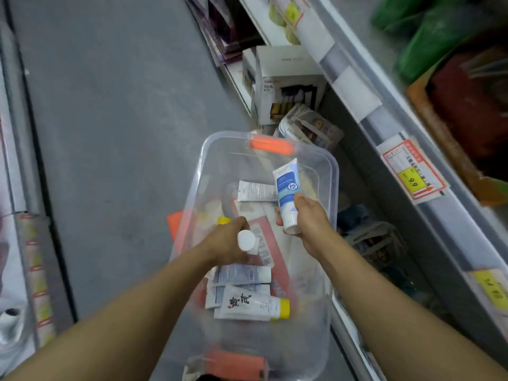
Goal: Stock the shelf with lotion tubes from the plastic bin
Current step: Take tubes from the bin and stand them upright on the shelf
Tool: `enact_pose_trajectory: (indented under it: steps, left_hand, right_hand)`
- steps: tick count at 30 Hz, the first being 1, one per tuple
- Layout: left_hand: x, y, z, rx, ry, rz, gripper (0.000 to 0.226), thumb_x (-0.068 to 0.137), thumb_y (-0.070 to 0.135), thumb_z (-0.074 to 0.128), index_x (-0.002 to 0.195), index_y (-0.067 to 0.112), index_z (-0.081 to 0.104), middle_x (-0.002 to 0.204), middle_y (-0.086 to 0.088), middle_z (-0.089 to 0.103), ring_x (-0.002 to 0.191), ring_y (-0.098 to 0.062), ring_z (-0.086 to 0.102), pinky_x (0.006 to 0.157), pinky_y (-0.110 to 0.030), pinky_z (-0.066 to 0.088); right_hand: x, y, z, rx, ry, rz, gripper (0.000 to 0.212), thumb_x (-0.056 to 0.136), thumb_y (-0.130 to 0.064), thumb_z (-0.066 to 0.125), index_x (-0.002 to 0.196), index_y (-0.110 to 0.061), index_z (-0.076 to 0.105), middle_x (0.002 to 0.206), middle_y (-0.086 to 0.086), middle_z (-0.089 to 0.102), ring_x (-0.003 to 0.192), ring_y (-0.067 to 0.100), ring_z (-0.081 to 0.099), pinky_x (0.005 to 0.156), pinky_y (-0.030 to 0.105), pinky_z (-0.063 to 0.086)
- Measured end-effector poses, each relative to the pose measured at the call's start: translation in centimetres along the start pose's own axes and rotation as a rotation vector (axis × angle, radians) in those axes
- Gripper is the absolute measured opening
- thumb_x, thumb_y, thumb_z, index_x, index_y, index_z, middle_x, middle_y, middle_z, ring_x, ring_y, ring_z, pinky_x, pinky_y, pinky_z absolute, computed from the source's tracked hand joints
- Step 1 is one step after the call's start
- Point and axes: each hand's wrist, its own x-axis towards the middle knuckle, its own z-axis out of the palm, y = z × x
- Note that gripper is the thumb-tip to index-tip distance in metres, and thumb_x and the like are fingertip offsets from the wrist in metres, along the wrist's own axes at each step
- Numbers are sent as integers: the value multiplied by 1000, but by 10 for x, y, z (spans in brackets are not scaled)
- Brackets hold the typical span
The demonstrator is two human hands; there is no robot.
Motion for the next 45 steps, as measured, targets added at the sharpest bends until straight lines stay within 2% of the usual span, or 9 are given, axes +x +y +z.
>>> enact_pose_trajectory:
  steps: [4,9,11,14,18,21,27,32,45]
  left_hand:
    - [-26,28,-27,-298,65,-87,48,75,48,68,101,12,52,101,-1,64,91,-21,62,78,-35,51]
    - [-56,55,-55,-451,187,-88,9,75,11,54,69,7,49,65,-13,46,61,-23,45,59,-31,41]
    - [-70,63,-66,-571,241,-136,14,78,8,59,91,9,55,83,-12,52,69,-23,50,56,-23,41]
    - [-88,69,-78,-858,135,-206,62,81,-3,62,136,4,34,120,-16,54,75,-20,58,63,-26,47]
    - [-114,83,-94,-1037,31,-131,23,83,-10,54,105,-5,60,82,-13,64,53,-13,63,50,-20,50]
    - [-138,96,-103,-1182,-43,-34,23,87,-12,44,90,3,61,64,-6,68,48,-12,65,45,-19,51]
    - [-193,125,-127,-1167,-33,166,27,89,-8,42,93,16,54,58,5,68,49,-8,63,44,-16,47]
    - [-240,144,-139,-975,25,258,39,83,-12,52,104,20,47,101,-5,63,83,-20,61,69,-31,46]
    - [-329,210,-132,-644,83,585,62,72,-20,62,118,19,45,114,-16,60,101,-32,60,74,-42,49]
  right_hand:
    - [-22,-21,-7,25,2,-17,24,102,-27,31,108,-12,48,90,16,61,60,23,57,55,29,45]
    - [-53,-45,-15,42,20,-35,30,101,-32,35,112,-11,53,84,12,61,56,20,55,46,23,42]
    - [-67,-54,-18,47,11,-70,30,100,-34,38,109,-10,54,78,10,60,56,19,53,43,21,41]
    - [-89,-64,-24,46,-8,-135,34,97,-35,45,108,-6,57,83,14,60,57,20,53,36,16,38]
    - [-122,-73,-29,67,-23,-200,34,95,-34,50,112,-6,60,87,12,64,63,17,57,48,23,43]
    - [-153,-80,-32,115,-20,-256,25,94,-26,52,108,-6,60,82,7,66,66,15,60,53,23,46]
    - [-219,-91,-37,178,39,-376,26,92,-11,55,114,4,55,88,10,66,71,18,62,65,30,51]
    - [-281,-99,-46,237,17,-508,26,90,4,51,113,-8,51,89,3,64,74,14,62,66,27,52]
    - [-418,-86,-106,118,336,-757,33,83,-8,66,112,-22,56,113,7,65,91,19,64,77,37,52]
